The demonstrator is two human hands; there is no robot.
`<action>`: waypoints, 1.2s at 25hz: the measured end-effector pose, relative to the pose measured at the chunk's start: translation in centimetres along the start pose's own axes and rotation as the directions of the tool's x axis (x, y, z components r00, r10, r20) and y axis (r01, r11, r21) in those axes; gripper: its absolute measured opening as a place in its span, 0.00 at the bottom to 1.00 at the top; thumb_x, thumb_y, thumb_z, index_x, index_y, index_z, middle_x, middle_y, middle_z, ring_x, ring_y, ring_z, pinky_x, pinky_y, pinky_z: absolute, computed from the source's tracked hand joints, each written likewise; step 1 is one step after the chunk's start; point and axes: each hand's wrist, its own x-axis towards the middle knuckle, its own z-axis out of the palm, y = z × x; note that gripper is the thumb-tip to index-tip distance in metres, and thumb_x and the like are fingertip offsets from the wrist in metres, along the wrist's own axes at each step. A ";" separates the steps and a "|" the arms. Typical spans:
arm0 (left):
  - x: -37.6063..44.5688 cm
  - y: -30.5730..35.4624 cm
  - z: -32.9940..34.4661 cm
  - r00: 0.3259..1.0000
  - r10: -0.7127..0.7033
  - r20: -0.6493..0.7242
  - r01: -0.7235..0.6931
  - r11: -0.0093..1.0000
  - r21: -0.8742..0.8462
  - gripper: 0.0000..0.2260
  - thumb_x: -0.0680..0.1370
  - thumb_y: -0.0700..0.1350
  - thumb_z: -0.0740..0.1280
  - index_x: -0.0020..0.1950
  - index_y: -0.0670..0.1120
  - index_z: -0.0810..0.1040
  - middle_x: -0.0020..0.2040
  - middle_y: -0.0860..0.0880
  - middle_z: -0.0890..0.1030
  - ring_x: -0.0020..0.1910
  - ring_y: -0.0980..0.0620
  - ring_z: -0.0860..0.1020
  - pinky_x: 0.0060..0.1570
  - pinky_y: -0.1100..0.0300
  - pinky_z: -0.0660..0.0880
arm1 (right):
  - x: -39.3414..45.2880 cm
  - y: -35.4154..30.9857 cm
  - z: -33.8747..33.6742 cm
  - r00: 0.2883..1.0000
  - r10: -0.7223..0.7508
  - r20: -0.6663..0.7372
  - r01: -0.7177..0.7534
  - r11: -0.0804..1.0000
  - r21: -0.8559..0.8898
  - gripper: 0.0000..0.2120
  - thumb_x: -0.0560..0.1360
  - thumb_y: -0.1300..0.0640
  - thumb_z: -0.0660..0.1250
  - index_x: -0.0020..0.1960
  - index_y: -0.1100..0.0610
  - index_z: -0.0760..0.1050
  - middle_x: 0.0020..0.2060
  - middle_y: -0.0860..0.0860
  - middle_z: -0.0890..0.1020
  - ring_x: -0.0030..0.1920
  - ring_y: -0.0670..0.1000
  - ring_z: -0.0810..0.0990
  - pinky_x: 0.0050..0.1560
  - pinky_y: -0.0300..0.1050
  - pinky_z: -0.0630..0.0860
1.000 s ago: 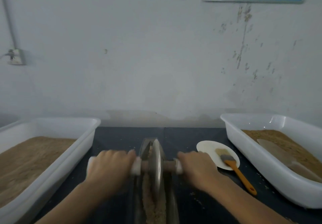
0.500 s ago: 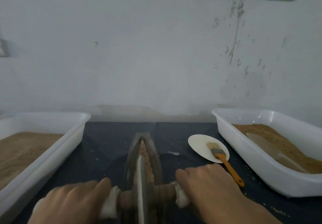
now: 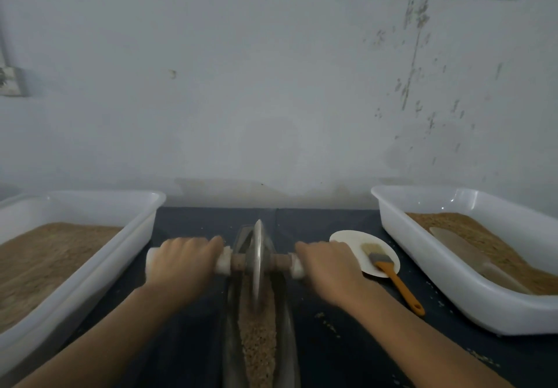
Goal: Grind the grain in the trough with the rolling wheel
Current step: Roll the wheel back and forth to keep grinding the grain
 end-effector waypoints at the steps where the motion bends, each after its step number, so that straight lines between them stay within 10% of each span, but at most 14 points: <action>1: -2.0 0.1 -0.1 0.999 0.039 -0.006 -0.039 0.999 -0.008 0.16 0.69 0.58 0.68 0.44 0.59 0.60 0.37 0.59 0.71 0.37 0.58 0.74 0.34 0.62 0.60 | -1.9 -0.4 -0.6 0.999 -0.052 0.005 0.053 0.999 -0.002 0.12 0.72 0.52 0.68 0.52 0.52 0.68 0.46 0.51 0.80 0.44 0.57 0.79 0.43 0.53 0.74; 5: -8.6 -0.3 -0.6 0.993 0.101 -0.053 -0.105 0.990 -0.093 0.19 0.59 0.63 0.68 0.39 0.63 0.59 0.28 0.64 0.59 0.25 0.62 0.59 0.28 0.68 0.55 | -6.9 -1.6 -2.4 0.982 -0.191 0.005 0.191 0.978 -0.087 0.15 0.65 0.55 0.72 0.47 0.52 0.69 0.37 0.52 0.78 0.34 0.55 0.78 0.31 0.49 0.70; 17: 0.0 0.3 0.1 0.997 -0.047 0.065 0.047 0.999 -0.005 0.08 0.75 0.53 0.63 0.47 0.55 0.65 0.43 0.55 0.77 0.38 0.52 0.74 0.37 0.57 0.64 | 1.9 -0.1 -0.4 1.000 0.009 -0.003 -0.010 0.997 -0.077 0.11 0.72 0.50 0.68 0.52 0.49 0.69 0.46 0.50 0.81 0.45 0.56 0.79 0.38 0.47 0.65; 24: -7.2 0.5 -3.0 0.961 0.254 -0.111 -0.252 0.967 0.030 0.27 0.48 0.55 0.76 0.38 0.57 0.64 0.26 0.58 0.69 0.22 0.57 0.69 0.29 0.66 0.43 | -7.3 0.0 -0.6 0.958 -0.038 0.284 0.012 0.995 0.095 0.15 0.69 0.43 0.63 0.41 0.38 0.55 0.36 0.42 0.70 0.38 0.47 0.71 0.38 0.48 0.65; 30: 2.0 0.4 0.3 0.999 0.017 0.031 -0.020 0.997 0.074 0.10 0.73 0.53 0.66 0.47 0.54 0.66 0.45 0.53 0.80 0.42 0.49 0.78 0.37 0.55 0.64 | 1.9 0.0 0.9 0.995 0.094 -0.014 -0.095 0.994 -0.047 0.11 0.73 0.45 0.65 0.51 0.49 0.67 0.46 0.51 0.81 0.44 0.56 0.79 0.37 0.47 0.65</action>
